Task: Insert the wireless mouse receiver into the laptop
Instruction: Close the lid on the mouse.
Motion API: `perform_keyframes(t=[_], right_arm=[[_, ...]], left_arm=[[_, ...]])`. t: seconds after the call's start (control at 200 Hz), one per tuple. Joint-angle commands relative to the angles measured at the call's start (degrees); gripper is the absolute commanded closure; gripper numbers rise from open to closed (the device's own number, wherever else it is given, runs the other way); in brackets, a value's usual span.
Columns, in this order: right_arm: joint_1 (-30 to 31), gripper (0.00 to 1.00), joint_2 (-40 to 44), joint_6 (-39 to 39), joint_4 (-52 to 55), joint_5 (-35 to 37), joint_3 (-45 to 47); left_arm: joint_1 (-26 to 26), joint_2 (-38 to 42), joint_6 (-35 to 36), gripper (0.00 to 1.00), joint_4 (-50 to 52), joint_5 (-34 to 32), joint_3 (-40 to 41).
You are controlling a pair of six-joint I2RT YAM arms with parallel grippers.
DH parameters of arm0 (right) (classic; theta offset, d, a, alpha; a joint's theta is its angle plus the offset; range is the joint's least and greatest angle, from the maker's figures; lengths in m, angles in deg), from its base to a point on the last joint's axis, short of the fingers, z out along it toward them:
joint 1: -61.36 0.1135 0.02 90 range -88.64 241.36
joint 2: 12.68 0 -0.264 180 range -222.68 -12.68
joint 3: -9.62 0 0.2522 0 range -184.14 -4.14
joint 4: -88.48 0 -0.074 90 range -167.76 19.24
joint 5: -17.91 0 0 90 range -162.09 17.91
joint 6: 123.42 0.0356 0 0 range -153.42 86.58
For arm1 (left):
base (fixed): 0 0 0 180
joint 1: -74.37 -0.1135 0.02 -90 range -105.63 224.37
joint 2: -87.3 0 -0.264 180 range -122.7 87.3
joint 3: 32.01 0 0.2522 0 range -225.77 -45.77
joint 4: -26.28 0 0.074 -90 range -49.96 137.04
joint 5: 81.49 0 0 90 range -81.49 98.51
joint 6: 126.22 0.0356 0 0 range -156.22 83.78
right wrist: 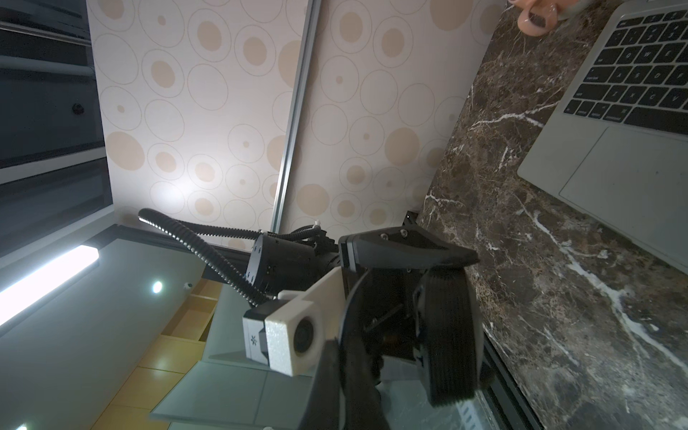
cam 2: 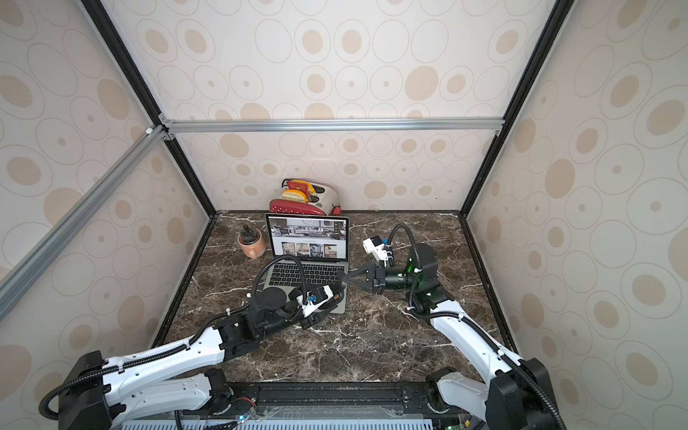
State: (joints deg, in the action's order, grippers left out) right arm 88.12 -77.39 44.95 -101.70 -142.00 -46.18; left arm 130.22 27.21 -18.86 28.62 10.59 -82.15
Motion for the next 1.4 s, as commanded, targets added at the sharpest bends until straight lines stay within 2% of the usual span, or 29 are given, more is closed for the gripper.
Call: perform_keyframes(t=[0.0,0.305,0.666,1.147,1.392], right_arm=[[0.20,1.00,0.73,-2.32,2.85,-3.56,-0.56],[0.31,1.00,-1.01,-4.36,4.80,-5.46,-2.08],[1.34,1.00,-2.61,-5.09,2.11,-3.65,-1.65],[1.59,1.00,-2.23,-14.97,14.84,-4.34,-3.60],[2.85,1.00,-2.78,-21.89,25.30,-0.28,-7.13]], left_arm=[[-0.48,1.82,2.74,1.00,0.19,0.46,-2.43],[-0.48,2.46,3.27,1.00,1.25,0.70,-2.19],[-0.48,3.52,1.98,1.00,0.52,1.89,-2.29],[-0.47,5.75,1.53,1.00,0.92,2.35,-1.76],[-0.48,5.93,1.55,1.00,1.58,2.59,-2.04]])
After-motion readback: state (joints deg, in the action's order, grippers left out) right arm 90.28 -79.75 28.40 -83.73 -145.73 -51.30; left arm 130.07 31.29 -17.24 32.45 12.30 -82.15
